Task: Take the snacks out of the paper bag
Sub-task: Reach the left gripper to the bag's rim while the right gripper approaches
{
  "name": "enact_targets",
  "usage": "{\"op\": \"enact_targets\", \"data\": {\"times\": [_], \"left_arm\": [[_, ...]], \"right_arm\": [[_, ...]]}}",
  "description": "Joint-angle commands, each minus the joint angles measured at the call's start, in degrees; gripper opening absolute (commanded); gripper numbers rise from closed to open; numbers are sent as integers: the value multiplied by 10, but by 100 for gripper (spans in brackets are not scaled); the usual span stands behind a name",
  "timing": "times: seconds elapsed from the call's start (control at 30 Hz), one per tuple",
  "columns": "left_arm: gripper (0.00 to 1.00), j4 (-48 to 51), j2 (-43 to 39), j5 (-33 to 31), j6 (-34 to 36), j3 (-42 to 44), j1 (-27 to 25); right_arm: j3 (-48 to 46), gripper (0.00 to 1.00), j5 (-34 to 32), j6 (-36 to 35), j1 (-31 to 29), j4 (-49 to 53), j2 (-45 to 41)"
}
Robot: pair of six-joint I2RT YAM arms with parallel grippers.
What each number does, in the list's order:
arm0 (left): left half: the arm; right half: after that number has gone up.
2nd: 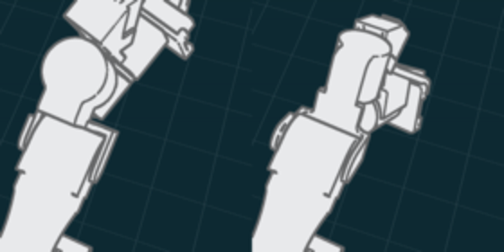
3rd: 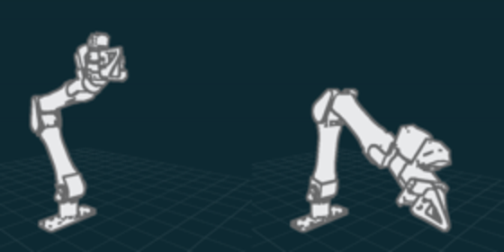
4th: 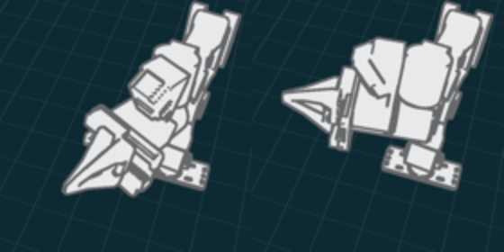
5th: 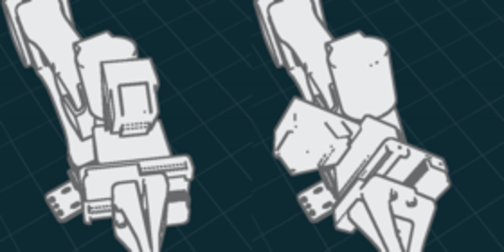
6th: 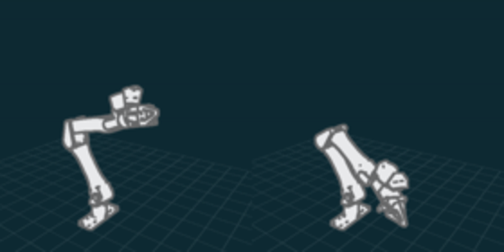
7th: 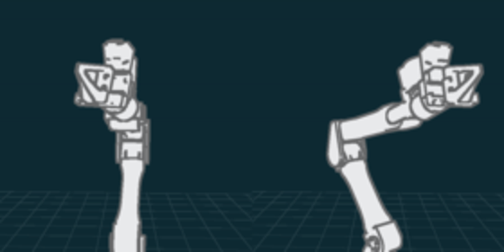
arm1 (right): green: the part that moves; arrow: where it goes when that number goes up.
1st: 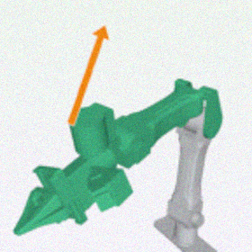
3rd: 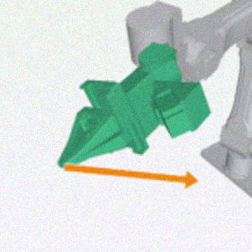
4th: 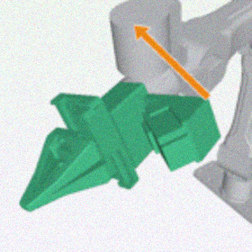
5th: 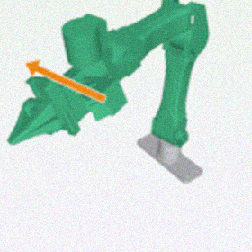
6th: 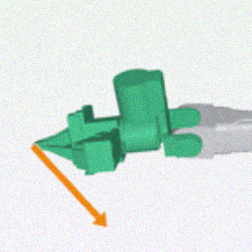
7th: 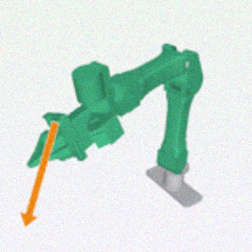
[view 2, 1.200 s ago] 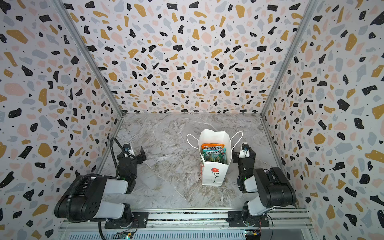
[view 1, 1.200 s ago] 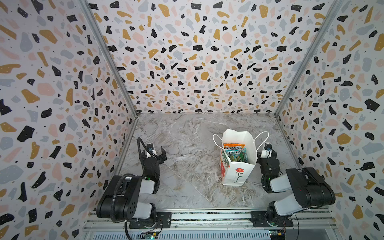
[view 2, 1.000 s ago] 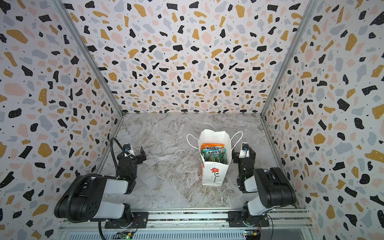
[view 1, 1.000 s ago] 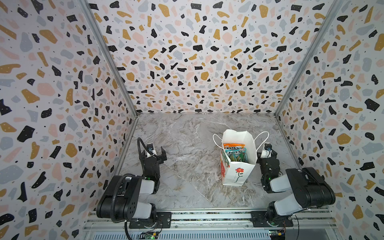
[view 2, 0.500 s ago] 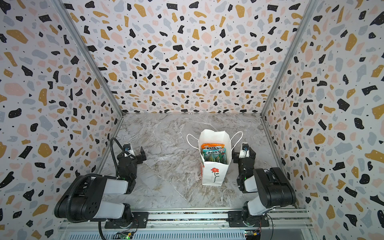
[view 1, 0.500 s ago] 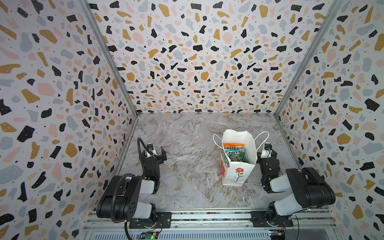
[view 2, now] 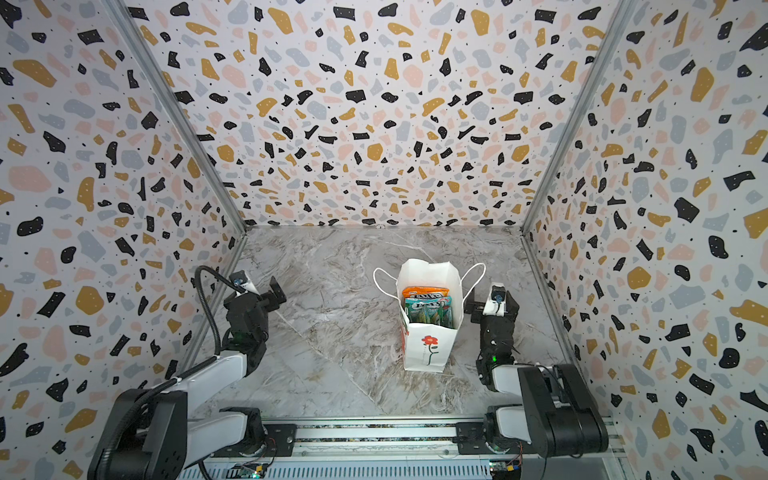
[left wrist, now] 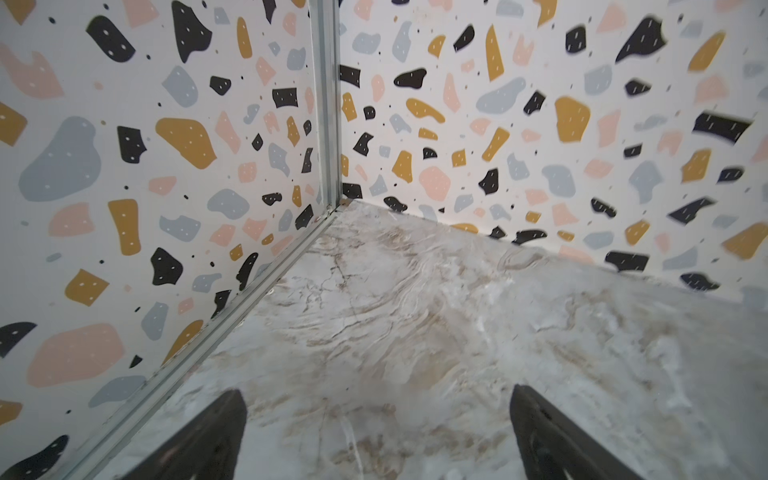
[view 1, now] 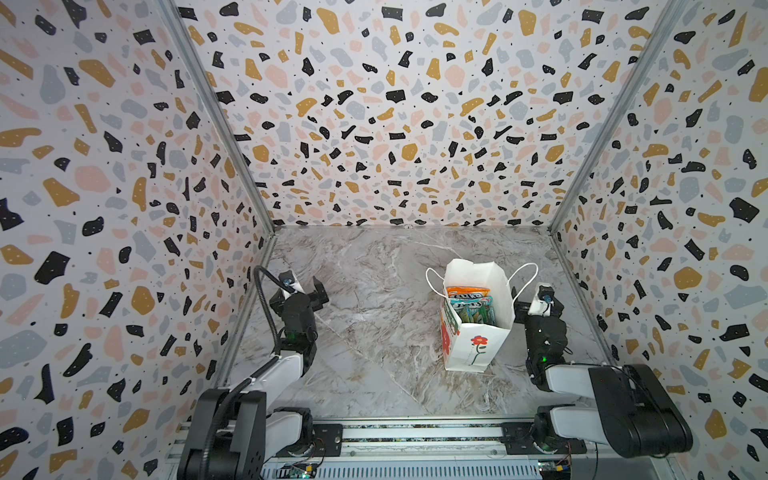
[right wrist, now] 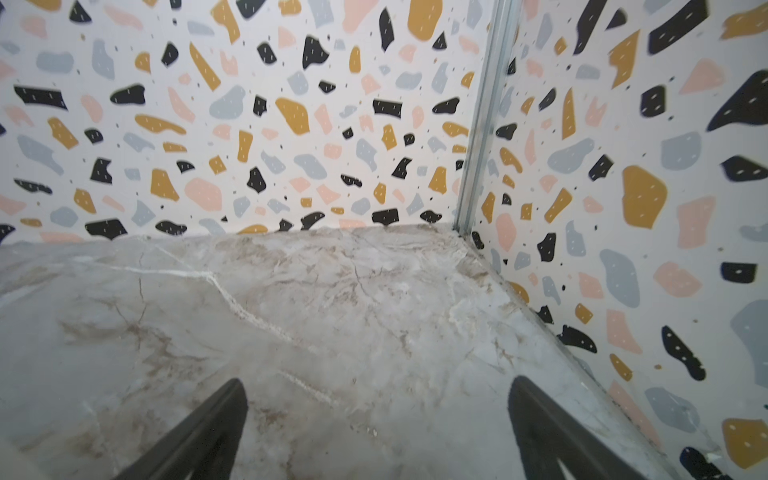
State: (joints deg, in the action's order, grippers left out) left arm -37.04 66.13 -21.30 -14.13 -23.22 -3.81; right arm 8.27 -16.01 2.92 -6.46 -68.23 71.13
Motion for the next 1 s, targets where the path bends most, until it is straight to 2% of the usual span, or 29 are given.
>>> {"op": "enact_targets", "data": {"times": [0.0,0.07,0.13,0.27,0.43,0.57,0.7,0.83,0.97], "left_arm": [[100,136,-34,82,-121,-65,-1],[100,177,-47,155,-157,-106,-12],[100,219,-60,201,-180,-150,-45],[100,292,-76,222,-189,-229,-126],[100,317,-78,239,-217,-298,-236],[98,352,-61,226,-232,-349,-309],[94,348,-43,207,-248,-372,-372],[86,345,0,207,-255,-398,-416],[76,340,37,205,-263,-415,-432]], "right_arm": [[40,99,-33,71,0,190,-71],[72,99,-18,95,1,301,-109],[94,99,-2,121,1,379,-137],[119,99,78,160,3,486,-180],[113,99,148,172,2,523,-228],[105,99,154,172,1,527,-241],[101,99,166,177,1,525,-231],[106,99,174,181,0,520,-220],[107,99,179,184,-4,515,-211]]}}
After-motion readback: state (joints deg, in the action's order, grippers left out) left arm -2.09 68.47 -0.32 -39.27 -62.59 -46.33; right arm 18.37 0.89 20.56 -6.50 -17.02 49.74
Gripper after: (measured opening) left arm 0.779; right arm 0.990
